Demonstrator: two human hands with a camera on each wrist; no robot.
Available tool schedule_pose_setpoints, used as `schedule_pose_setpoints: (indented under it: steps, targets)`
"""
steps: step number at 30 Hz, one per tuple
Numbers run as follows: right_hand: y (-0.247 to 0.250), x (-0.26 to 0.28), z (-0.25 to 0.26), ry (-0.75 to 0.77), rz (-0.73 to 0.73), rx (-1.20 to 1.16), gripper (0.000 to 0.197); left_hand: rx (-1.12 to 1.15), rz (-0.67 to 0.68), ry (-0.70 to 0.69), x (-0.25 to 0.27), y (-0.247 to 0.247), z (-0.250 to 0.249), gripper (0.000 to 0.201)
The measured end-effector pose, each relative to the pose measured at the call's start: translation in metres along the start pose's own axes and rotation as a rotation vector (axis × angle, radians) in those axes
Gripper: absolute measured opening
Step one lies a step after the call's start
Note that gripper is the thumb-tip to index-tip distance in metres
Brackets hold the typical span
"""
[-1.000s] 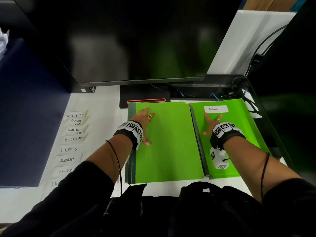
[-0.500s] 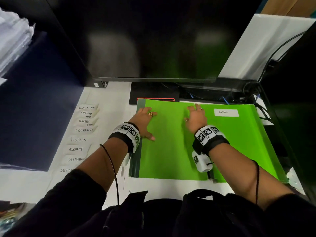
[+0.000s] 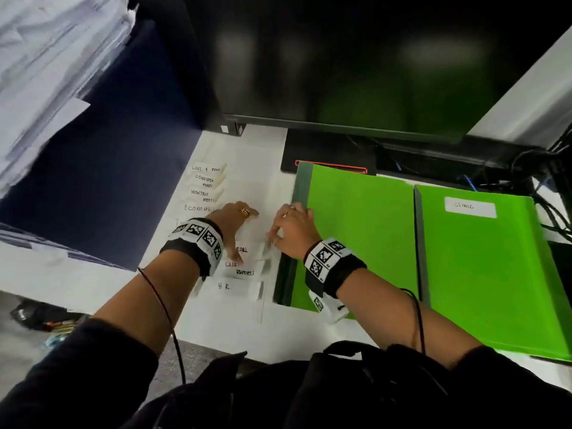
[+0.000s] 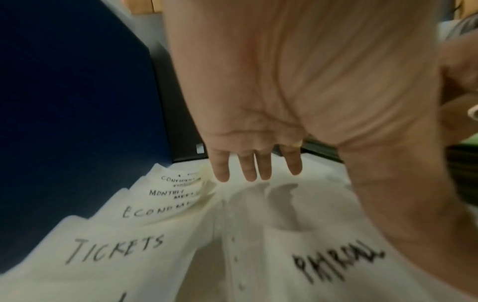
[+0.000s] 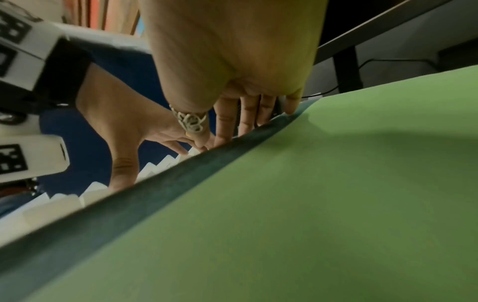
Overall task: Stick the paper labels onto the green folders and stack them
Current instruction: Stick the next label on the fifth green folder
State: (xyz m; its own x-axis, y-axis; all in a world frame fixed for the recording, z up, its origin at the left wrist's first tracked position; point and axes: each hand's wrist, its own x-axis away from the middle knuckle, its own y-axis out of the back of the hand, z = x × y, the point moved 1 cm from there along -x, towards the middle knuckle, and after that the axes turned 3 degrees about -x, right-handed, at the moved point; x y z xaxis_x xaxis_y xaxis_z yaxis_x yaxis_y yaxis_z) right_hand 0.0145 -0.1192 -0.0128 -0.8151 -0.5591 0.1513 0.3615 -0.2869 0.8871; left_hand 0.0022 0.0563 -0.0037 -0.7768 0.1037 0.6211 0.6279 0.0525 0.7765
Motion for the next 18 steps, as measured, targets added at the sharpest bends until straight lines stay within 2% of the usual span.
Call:
schedule_pose_setpoints:
  steps: [3,5,11,18]
  targets:
    - [-0.016,-0.008,0.008,-0.022,0.07,0.165,0.043,-0.121,-0.009,-0.026,-0.006,-0.012,0.004,0.136]
    - [-0.021,-0.01,0.011,-0.065,0.108,0.196,0.049,-0.179,-0.004,-0.044,-0.011,-0.018,0.004,0.142]
    - [-0.017,-0.014,0.014,-0.158,0.144,0.142,0.023,-0.261,-0.013,-0.083,-0.021,-0.018,0.007,0.148]
    - [-0.011,-0.019,0.019,-0.227,0.08,-0.134,0.015,-0.243,-0.013,-0.095,-0.027,-0.015,0.013,0.146]
